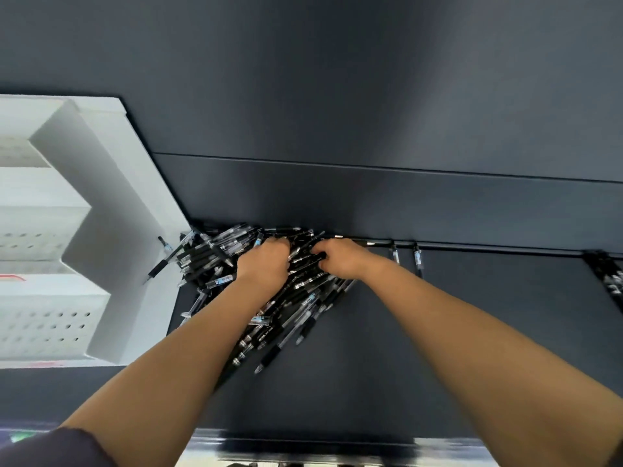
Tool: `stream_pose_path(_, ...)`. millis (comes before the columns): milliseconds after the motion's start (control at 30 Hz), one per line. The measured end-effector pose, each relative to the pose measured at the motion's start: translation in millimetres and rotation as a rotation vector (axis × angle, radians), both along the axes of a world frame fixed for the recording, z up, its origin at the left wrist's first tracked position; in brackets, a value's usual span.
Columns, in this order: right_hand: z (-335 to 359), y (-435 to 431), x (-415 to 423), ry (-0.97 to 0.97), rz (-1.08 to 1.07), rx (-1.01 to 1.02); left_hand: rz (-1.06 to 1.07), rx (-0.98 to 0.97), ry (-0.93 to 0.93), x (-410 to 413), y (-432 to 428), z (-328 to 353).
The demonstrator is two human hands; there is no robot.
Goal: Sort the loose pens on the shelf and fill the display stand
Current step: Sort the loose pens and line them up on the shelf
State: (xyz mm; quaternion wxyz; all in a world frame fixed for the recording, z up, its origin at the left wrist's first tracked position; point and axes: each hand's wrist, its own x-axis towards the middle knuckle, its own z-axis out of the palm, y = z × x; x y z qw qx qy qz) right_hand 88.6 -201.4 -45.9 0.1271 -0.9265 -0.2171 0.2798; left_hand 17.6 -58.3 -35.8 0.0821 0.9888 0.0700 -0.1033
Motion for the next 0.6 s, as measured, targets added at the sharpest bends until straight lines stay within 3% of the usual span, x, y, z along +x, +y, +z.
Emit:
stream_pose_path(233, -6.0, 19.5, -1.2, 0.099, -0.069, 0.006, 0.012, -0.107, -0.034, -6.6, 14.3, 6.9)
stream_pose_path(333, -6.7, 22.5, -5.2, 0.134, -0.193, 0.128, 0.015, -0.126, -0.052, -8.5, 16.8, 7.1)
stream_pose_path(467, -9.5, 21.2, -11.2, 0.116, -0.533, 0.4, 0.018, -0.189, -0.052, -8.6, 18.7, 8.3)
stream_pose_path(600, -6.9, 21.1, -10.9, 0.136, -0.558, 0.393, 0.012, -0.215, -0.065, -9.8, 19.8, 10.6)
